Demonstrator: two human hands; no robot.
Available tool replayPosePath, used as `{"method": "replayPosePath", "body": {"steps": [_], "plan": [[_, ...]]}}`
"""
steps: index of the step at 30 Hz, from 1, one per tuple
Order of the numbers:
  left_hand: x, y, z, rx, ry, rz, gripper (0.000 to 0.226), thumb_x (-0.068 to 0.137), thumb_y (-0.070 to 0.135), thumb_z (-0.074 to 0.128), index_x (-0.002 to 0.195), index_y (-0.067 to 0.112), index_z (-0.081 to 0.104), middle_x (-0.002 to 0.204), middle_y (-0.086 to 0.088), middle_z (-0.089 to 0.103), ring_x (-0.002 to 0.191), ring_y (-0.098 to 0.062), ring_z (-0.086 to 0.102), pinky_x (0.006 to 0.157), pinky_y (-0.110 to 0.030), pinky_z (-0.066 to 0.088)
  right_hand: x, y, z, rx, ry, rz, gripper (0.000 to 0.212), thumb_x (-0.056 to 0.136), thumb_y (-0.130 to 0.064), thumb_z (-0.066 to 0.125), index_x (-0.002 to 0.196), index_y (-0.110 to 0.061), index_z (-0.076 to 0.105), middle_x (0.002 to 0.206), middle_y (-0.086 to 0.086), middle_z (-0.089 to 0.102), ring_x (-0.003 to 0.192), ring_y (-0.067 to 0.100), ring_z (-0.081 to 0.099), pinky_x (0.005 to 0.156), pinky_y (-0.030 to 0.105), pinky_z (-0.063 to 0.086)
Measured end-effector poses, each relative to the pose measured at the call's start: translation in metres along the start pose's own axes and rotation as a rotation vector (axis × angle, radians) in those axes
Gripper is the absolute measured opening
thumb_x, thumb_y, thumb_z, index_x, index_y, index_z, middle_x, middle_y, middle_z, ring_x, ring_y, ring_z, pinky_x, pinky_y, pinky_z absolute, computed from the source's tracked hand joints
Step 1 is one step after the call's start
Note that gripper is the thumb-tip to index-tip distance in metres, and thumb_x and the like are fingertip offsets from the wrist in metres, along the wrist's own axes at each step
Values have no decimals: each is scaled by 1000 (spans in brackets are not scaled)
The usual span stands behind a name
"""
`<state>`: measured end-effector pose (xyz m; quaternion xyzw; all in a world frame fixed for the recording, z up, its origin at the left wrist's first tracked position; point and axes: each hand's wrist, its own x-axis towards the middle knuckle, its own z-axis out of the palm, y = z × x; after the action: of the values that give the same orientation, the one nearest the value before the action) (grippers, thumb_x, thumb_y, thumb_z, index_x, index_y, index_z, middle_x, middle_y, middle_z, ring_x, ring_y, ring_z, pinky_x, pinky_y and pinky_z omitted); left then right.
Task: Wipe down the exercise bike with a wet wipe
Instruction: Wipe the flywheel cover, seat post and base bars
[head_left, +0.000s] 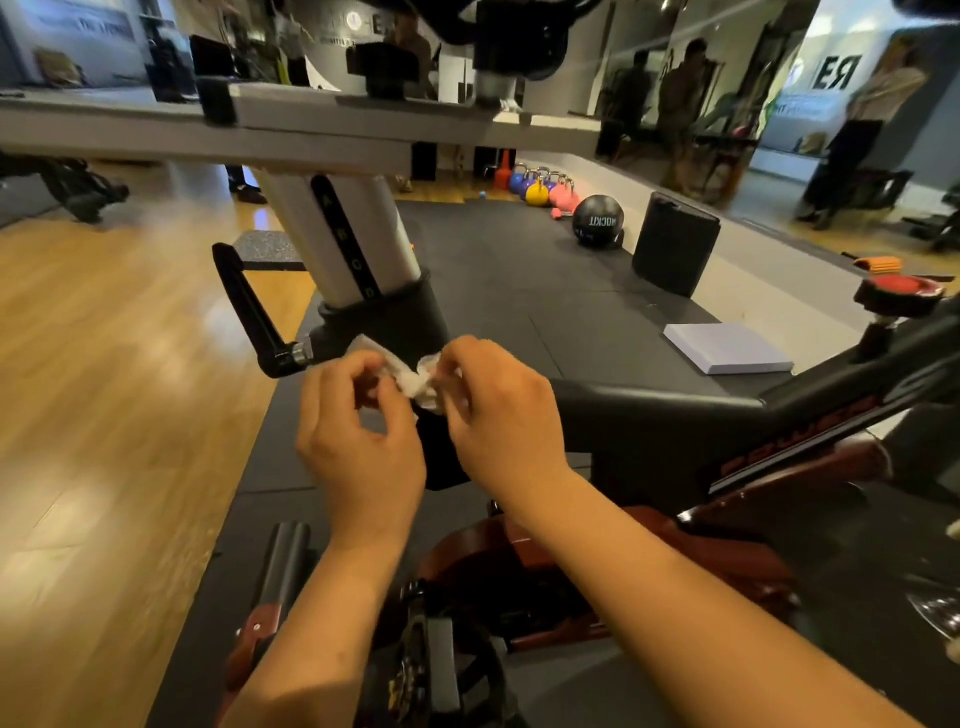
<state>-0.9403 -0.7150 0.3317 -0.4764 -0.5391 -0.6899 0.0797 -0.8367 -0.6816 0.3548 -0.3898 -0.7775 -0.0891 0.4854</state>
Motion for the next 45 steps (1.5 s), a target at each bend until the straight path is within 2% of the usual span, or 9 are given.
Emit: {"method": "replayPosePath", "body": {"steps": [4,13,21,25,30,35,38,42,45], "plan": [[-1,-4,8,-1,69,5,15,85,-10,60,98,-2,63,96,-14,58,88,-2,46,77,-8,40,9,-14,9,162,98,-38,18,91,-15,56,93,-1,65,88,14,57,73,23,53,64,29,45],[-45,-26,-3,-68,-197,-238,21,92,5,63,94,26,60,93,18,54,84,3,57,73,-22,51,-35,18,10,-96,-44,-208,6,89,-4,63,88,-3,69,89,13,63,76,26,57,64,41,48],[12,-2,4,-142,165,-160,18,90,6,60,95,23,59,95,5,61,79,9,55,68,-19,51,41,-26,9,39,216,-315,15,90,-5,62,79,3,69,78,17,62,70,27,56,66,24,44],[-24,-11,1,-204,41,-396,18,91,5,64,90,23,63,92,-2,67,79,0,63,71,-19,55,-10,7,17,-30,72,-359,17,94,-3,60,83,5,69,85,18,64,72,30,59,65,40,50],[-62,-13,4,-103,-220,-651,22,90,3,65,81,23,65,74,11,65,68,6,63,66,-16,55,-58,34,20,-122,-84,-356,15,94,-6,61,85,2,70,84,15,65,68,26,56,59,37,48],[-80,-4,16,-83,-594,-876,21,86,0,63,76,16,72,74,-3,71,66,-12,71,68,-34,63,-98,63,6,-150,-362,-178,10,84,-10,60,84,-1,65,86,16,62,76,30,60,62,38,52],[-99,24,34,-171,-773,-778,22,82,0,60,69,14,69,62,-2,67,60,-15,70,66,-34,61,-107,86,-20,-105,-508,8,31,77,-29,48,85,-4,64,86,17,61,78,36,62,62,39,53],[-147,52,71,-186,-799,-665,15,88,12,58,78,22,60,82,0,66,82,-21,65,80,-42,56,-127,131,-89,-148,-386,147,14,82,-15,60,89,-5,66,85,13,62,76,29,61,65,32,45],[-196,77,106,-317,-836,-701,18,96,9,51,81,17,50,84,4,56,73,-2,57,73,-23,48,-159,176,-151,-131,-267,407,15,87,-16,68,102,-14,69,92,-6,66,83,6,60,75,11,41]]}}
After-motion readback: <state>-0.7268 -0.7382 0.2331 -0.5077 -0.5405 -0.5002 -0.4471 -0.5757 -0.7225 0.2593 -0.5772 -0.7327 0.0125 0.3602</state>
